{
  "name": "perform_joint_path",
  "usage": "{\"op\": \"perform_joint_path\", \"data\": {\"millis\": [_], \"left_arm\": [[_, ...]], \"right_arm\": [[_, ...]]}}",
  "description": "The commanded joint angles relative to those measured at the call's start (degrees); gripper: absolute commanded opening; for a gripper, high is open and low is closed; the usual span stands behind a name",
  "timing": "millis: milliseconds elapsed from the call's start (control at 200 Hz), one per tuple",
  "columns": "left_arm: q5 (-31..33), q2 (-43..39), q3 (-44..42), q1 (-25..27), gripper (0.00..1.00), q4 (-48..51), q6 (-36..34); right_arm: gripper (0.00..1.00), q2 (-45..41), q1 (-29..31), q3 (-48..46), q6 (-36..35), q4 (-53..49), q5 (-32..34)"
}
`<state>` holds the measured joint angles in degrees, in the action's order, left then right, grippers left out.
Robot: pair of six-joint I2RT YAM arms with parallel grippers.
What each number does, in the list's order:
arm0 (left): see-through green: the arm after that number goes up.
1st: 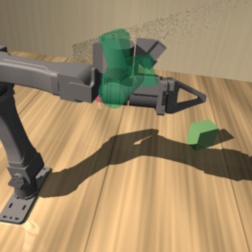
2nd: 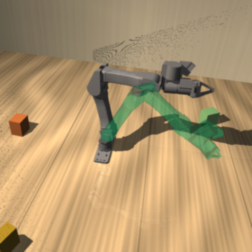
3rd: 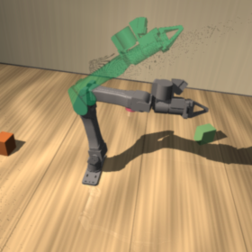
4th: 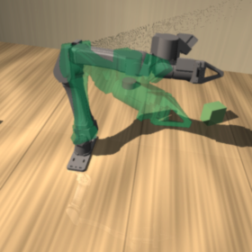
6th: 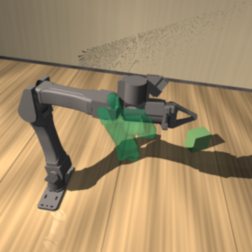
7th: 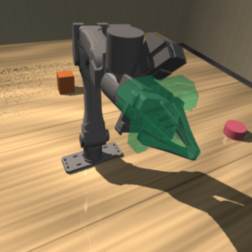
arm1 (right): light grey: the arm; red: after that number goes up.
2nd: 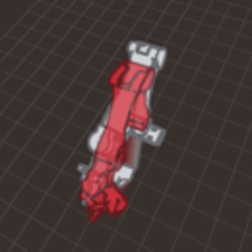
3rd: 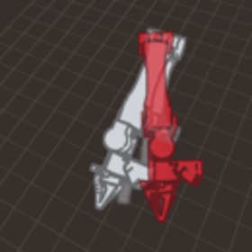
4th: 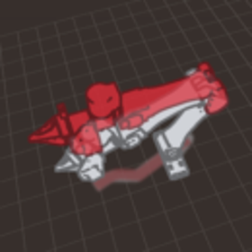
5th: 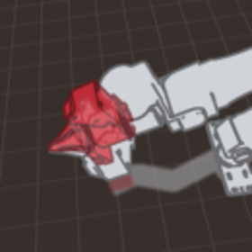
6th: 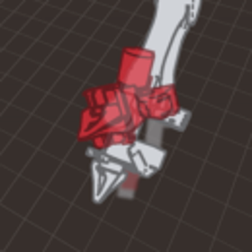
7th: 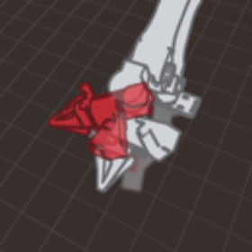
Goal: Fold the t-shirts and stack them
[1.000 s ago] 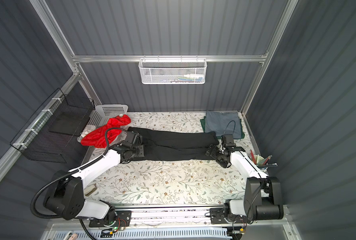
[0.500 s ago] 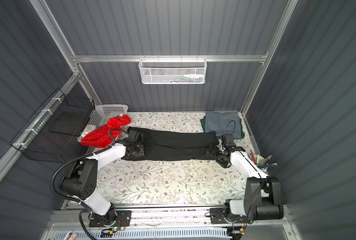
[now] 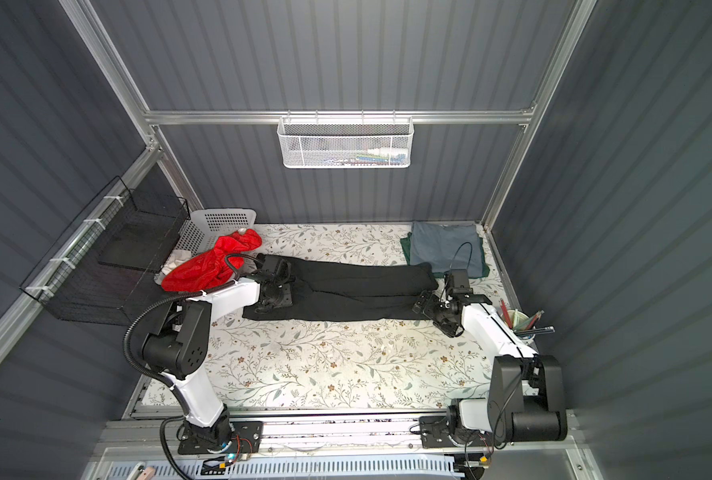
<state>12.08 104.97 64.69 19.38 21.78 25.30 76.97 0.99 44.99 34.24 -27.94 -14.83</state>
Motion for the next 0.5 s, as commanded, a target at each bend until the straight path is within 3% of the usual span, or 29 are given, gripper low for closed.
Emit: {"op": "perform_joint_path", "data": {"millis": [0, 495], "left_arm": [[1.91, 1.85, 2.28, -0.46, 0.65, 0.36, 0.25], [4.41, 2.45, 8.04, -0.66, 0.72, 2.47, -1.01]], "right_arm": [[0.99, -0.76, -0.33, -0.65, -0.84, -1.21, -0.1], [0.99, -1.5, -0.53, -2.16, -1.21, -1.05, -0.37]]}}
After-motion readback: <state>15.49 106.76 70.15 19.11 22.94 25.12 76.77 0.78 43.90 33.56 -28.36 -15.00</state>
